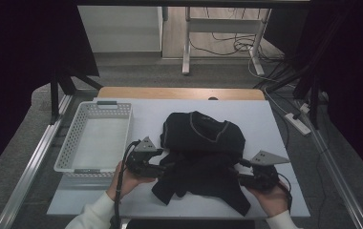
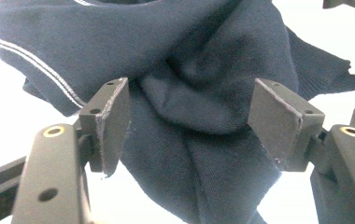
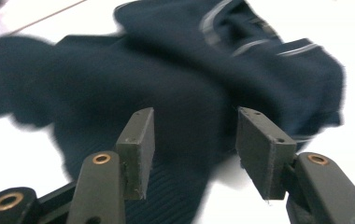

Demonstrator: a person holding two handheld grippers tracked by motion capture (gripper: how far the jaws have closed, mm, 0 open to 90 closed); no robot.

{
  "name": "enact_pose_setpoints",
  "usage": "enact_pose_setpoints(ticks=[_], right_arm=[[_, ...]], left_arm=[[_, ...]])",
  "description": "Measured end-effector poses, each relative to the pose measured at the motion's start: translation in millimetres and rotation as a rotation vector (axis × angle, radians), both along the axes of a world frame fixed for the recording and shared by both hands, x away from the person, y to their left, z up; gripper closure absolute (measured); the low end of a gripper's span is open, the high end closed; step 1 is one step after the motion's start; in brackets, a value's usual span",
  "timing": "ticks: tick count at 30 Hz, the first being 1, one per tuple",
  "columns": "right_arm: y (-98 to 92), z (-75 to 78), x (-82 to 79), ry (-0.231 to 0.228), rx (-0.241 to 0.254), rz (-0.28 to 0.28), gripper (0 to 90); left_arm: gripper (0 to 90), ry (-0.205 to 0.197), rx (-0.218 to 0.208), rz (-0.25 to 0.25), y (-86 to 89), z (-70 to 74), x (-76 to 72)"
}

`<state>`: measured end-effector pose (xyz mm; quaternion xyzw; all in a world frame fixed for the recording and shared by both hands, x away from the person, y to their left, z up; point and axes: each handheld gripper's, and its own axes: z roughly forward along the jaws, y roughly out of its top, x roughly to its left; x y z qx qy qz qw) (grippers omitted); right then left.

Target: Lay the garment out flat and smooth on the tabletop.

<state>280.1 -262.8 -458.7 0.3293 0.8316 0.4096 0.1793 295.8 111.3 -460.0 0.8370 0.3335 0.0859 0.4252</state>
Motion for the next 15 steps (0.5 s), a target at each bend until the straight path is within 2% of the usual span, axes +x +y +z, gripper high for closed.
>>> enact_pose_setpoints(ticks=[4,7,11,15], right_arm=[[18.0,-5.4,-14.2,0.018,-0.028,0.092,43.7],[33.4,-10.3,-18.2,0.037,-0.037,0.140,41.6],[51.3,-22.3,-19.4,0.061,-0.078,0.192,38.3],[63.2,-33.6,-15.1,0.084,-0.117,0.210,35.4]], left_arm=[[30.5,0.001,0.000,0.007,0.5,-0.4,1.3],[30.4,0.000,0.000,0.009,1.2,-0.6,1.1],[30.3,0.003,-0.004,0.015,2.2,-0.8,1.5],[30.3,0.004,-0.006,0.019,2.4,-1.3,2.4]])
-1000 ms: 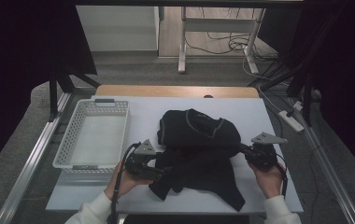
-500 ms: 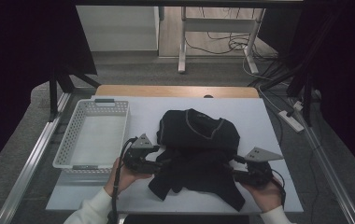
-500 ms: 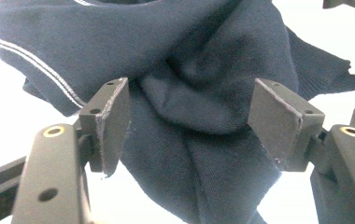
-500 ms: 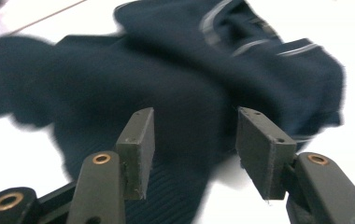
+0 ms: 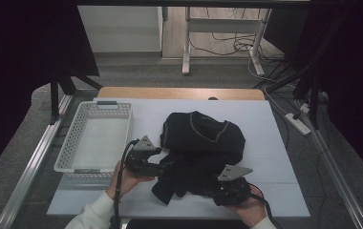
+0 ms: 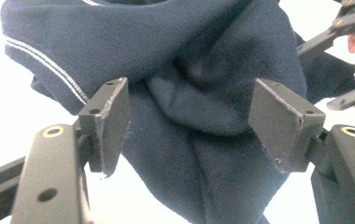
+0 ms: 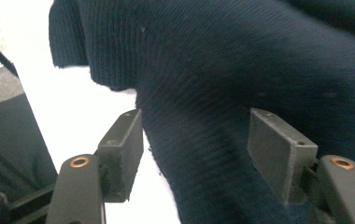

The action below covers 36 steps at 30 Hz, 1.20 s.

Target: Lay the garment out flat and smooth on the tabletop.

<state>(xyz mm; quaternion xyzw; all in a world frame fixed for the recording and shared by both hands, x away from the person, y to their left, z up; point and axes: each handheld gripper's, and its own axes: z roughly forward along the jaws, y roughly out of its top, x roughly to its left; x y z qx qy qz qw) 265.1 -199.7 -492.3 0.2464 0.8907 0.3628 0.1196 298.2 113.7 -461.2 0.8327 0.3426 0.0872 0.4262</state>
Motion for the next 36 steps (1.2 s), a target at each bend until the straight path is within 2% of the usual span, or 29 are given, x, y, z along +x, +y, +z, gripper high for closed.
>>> enact_pose_setpoints(ticks=[3,8,12,16,18,22,24,27,32,36], right_arm=[[11.9,-7.5,6.0,0.017,-0.016,0.014,33.3],[30.6,-14.0,12.9,0.020,-0.051,0.035,31.2],[35.7,-21.3,17.1,0.012,-0.087,0.032,35.1],[33.5,-25.6,17.4,-0.015,-0.109,0.016,49.3],[32.2,-26.2,17.1,-0.022,-0.103,0.018,54.1],[28.4,-25.8,14.3,-0.033,-0.104,0.033,71.6],[26.9,-25.3,12.3,-0.033,-0.104,0.041,76.7],[24.6,-23.2,4.8,-0.036,-0.121,0.054,78.8],[9.3,-18.4,-16.5,0.020,-0.089,0.081,79.6],[0.3,-12.6,-35.5,0.042,-0.076,0.108,79.9]], left_arm=[[30.2,0.001,0.002,0.001,-0.2,-0.1,0.6],[30.0,0.000,0.001,0.004,1.0,-0.1,1.4],[30.0,-0.001,0.000,0.007,2.6,-0.2,2.0],[29.9,0.000,0.001,0.009,2.8,-0.4,2.2],[29.9,0.000,0.002,0.008,2.4,-0.6,1.7],[29.8,0.001,0.002,0.010,3.1,-0.6,1.4],[29.8,0.001,0.001,0.011,4.0,-0.5,1.6],[29.8,0.001,-0.002,0.014,5.5,-0.1,1.8],[29.9,0.002,-0.006,0.018,9.0,0.5,3.0],[29.9,0.001,-0.011,0.022,10.4,1.2,2.9]])
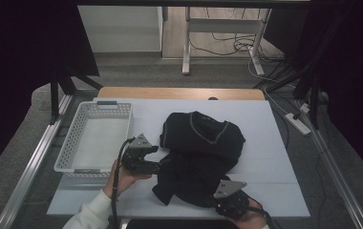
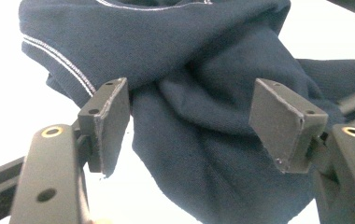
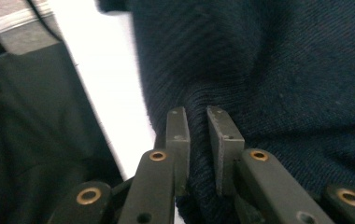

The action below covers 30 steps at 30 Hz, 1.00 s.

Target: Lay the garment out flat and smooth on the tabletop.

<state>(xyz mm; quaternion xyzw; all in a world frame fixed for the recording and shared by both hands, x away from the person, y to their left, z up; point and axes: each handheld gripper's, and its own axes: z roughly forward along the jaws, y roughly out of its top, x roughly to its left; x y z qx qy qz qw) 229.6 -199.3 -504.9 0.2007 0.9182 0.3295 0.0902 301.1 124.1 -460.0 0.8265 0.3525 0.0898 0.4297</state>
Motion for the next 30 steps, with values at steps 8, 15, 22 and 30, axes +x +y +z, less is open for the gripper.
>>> enact_pose_setpoints(ticks=[8,15,22,30], right_arm=[[-0.4,11.9,-14.9,-0.038,0.040,0.007,71.5],[22.3,33.3,-19.9,-0.082,0.179,0.066,49.0],[66.3,25.4,-18.7,-0.067,0.130,0.164,42.2],[86.6,8.5,11.5,-0.056,0.067,0.099,37.0]], left_arm=[[29.8,-0.005,-0.006,0.006,2.0,2.3,0.2],[29.8,-0.005,-0.006,0.007,0.6,2.3,0.7],[29.5,-0.011,-0.006,0.011,1.7,3.8,0.4],[29.3,-0.014,-0.012,0.025,4.4,3.5,1.0]])
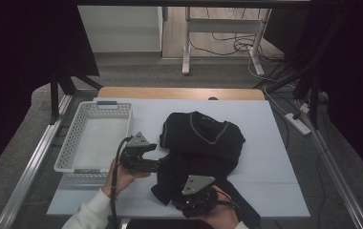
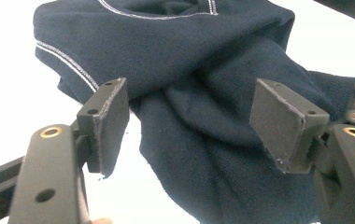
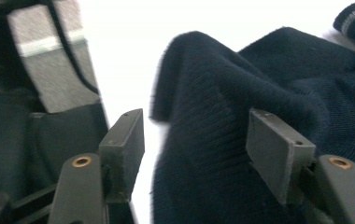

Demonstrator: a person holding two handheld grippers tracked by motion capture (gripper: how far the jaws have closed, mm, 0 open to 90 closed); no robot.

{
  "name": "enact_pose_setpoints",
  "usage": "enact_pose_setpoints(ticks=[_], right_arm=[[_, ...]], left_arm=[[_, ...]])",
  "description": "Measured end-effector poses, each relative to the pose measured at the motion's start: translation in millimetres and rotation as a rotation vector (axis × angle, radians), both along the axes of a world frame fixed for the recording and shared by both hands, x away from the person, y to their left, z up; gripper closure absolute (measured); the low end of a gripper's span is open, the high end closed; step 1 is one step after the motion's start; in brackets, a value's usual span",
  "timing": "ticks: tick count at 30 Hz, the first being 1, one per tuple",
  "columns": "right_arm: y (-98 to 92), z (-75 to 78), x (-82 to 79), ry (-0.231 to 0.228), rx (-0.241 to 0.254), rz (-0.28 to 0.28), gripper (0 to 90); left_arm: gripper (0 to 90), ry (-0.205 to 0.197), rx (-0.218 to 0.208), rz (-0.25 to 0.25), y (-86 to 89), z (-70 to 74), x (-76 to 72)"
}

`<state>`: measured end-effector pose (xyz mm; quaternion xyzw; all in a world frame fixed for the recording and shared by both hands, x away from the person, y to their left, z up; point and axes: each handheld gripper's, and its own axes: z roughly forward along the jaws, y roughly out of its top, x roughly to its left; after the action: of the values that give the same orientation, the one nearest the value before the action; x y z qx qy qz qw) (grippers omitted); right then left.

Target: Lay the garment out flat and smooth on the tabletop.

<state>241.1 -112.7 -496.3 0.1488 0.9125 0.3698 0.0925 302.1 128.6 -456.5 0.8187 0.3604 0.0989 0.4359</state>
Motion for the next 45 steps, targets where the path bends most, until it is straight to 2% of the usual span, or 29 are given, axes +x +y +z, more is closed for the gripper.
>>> enact_pose_setpoints(ticks=[5,10,12,14,16,19,22,25,33,39,42,45], right_arm=[[8.4,-14.4,19.0,0.012,-0.040,-0.032,38.5],[9.5,-23.3,28.1,0.035,-0.066,-0.058,44.2],[7.8,-24.9,30.7,0.035,-0.071,-0.061,51.5],[5.0,-24.9,33.1,0.066,-0.066,-0.057,64.7],[0.6,-26.5,34.3,0.074,-0.054,-0.048,75.4],[-3.3,-27.3,31.5,0.080,-0.034,-0.037,83.6],[-6.0,-26.6,22.4,0.088,-0.035,-0.013,84.6],[-9.9,-26.3,11.5,0.131,-0.018,0.008,84.9],[-12.6,-24.0,-16.3,0.141,-0.033,0.063,85.2],[-9.7,-22.6,-22.0,0.129,-0.045,0.095,85.1],[-10.4,-22.4,-21.8,0.142,-0.030,0.094,85.2],[-7.4,-19.4,-26.7,0.135,-0.029,0.119,85.2]], left_arm=[[29.2,-0.004,-0.001,0.005,2.9,1.2,-0.3],[29.1,-0.004,-0.003,0.010,5.1,1.3,-0.1],[29.1,-0.006,-0.005,0.012,5.5,1.9,-0.5],[29.1,-0.007,-0.004,0.012,5.5,2.2,-1.0],[29.1,-0.007,-0.004,0.012,5.6,2.0,-1.3],[29.1,-0.005,-0.004,0.012,6.2,1.5,-1.3],[29.1,-0.005,-0.005,0.014,7.6,1.2,-1.0],[29.1,-0.004,-0.008,0.017,8.5,1.3,-1.2],[29.1,-0.006,-0.006,0.013,7.1,1.8,-2.2],[29.1,-0.004,-0.004,0.014,8.3,1.0,-1.7],[29.1,-0.006,-0.003,0.012,8.2,1.3,-2.1],[29.0,-0.005,-0.004,0.014,8.4,1.2,-1.8]])
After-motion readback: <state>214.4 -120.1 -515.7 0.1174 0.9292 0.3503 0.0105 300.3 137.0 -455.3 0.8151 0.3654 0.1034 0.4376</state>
